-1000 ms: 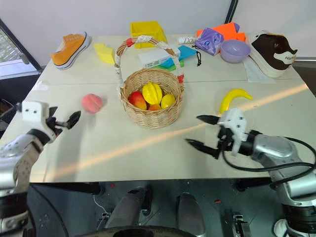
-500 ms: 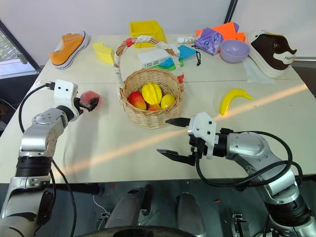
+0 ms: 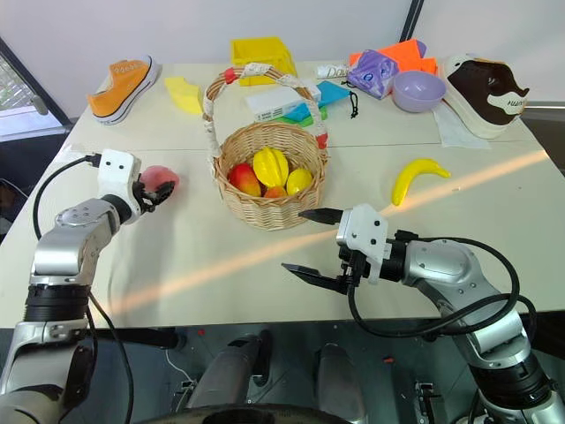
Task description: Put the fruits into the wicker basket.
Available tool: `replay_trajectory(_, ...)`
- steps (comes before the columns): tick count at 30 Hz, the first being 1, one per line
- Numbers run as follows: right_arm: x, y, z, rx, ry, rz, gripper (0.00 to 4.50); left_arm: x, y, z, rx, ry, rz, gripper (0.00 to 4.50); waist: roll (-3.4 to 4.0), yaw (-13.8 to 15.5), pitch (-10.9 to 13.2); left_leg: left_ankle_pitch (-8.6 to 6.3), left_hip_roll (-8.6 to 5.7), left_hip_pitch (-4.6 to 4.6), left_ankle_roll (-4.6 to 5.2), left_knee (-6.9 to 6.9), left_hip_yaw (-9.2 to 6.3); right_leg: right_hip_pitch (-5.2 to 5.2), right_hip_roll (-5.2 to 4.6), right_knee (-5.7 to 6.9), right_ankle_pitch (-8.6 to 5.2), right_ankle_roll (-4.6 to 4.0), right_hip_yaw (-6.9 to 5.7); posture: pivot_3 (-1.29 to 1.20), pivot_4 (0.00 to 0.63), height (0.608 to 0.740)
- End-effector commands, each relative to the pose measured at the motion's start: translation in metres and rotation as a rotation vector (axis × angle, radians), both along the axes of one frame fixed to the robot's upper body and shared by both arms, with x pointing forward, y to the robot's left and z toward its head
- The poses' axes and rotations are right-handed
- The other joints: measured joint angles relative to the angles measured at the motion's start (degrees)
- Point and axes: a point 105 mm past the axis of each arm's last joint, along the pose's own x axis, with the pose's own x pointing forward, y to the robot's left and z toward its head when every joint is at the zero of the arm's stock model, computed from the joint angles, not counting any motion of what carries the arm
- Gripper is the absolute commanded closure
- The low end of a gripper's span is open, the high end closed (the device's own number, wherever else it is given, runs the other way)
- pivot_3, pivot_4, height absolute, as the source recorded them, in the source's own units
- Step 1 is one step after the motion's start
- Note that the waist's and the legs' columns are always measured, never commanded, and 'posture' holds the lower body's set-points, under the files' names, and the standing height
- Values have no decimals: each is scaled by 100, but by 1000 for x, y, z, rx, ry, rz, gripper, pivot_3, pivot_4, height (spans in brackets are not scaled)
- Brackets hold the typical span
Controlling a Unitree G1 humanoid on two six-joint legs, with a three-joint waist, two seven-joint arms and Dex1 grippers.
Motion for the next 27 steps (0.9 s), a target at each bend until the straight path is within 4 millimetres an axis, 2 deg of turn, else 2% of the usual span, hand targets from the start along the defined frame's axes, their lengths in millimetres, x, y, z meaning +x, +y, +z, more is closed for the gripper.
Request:
replay_trajectory(1, 4, -3, 13, 11, -64, -12, 0, -24, -16, 68, -31, -223, -179, 1747, -3, 2, 2, -2, 0, 0, -3, 0, -1, -1, 0, 0, 0, -1, 0, 0, 150, 740)
replay_trajectory(3, 10, -11, 19, 11, -75, -40, 0, -48, -46, 88, -72, -255, -381, 1747, -3, 1, 2, -6, 0, -3, -10, 0, 0, -1, -2, -5, -2, -3, 0, 0, 150, 740)
replay_trajectory(5, 20, -22, 27, 17, -83, -87, 0, -67, -88, 93, -78, -221, -592, 1747, -2, 27, 1, -7, 0, 0, -11, 1, 0, 1, -2, -9, -7, -13, 0, 0, 150, 740)
replay_trajectory(6, 23, -26, 29, 21, -82, -102, 0, -73, -100, 93, -72, -207, -646, 1747, 0, 37, 0, -7, -1, 1, -11, 4, -1, 5, -3, -11, -10, -19, 0, 0, 150, 740)
replay_trajectory(7, 30, -34, 34, 42, -78, -143, 0, -71, -117, 95, -84, -208, -680, 1747, 0, 50, 0, -7, -2, 3, -11, 7, 0, 11, -4, -12, -11, -22, 0, 0, 150, 740)
replay_trajectory(10, 41, -48, 43, 107, -56, -214, 0, -59, -151, 97, -59, -207, -710, 1747, -5, 78, -1, -6, -3, 5, -8, 13, 1, 22, -1, -11, -9, -20, -1, 0, 150, 740)
replay_trajectory(13, 44, -58, 44, 141, -39, -257, 0, -36, -178, 92, -35, -195, -693, 1747, -6, 106, -1, 3, -3, 4, 6, 12, 1, 37, 3, -7, 0, -2, -2, 0, 150, 740)
replay_trajectory(16, 43, -62, 40, 137, -41, -285, 0, -19, -193, 87, -18, -182, -681, 1747, -6, 95, -1, 4, -2, 3, 7, 10, 4, 31, 5, -1, 1, 0, -1, 0, 150, 740)
replay_trajectory(18, 44, -66, 39, 159, -41, -322, 0, -15, -200, 89, -55, -186, -692, 691, -6, 78, 0, 4, -2, 3, 7, 8, 3, 29, 6, 1, 0, 1, -1, 0, 150, 740)
replay_trajectory(19, 47, -70, 38, 170, -30, -358, 0, -15, -202, 90, -57, -192, -703, 271, -6, 68, 0, 4, -1, 1, 7, 8, 3, 25, 6, 3, 0, 2, -1, 0, 150, 740)
replay_trajectory(20, 51, -75, 35, 174, -20, -402, 0, -16, -203, 92, -55, -203, -718, 41, -6, 41, 0, 4, -2, 0, 7, 9, 3, 23, 6, 5, 0, 1, -1, 0, 150, 740)
replay_trajectory(27, 92, -134, -1, 146, 73, -840, 0, -41, -189, 114, -122, -323, -835, 41, -4, 1, -1, 6, -2, 1, 5, 9, 3, 21, 5, 7, 0, 0, 0, 0, 150, 740)
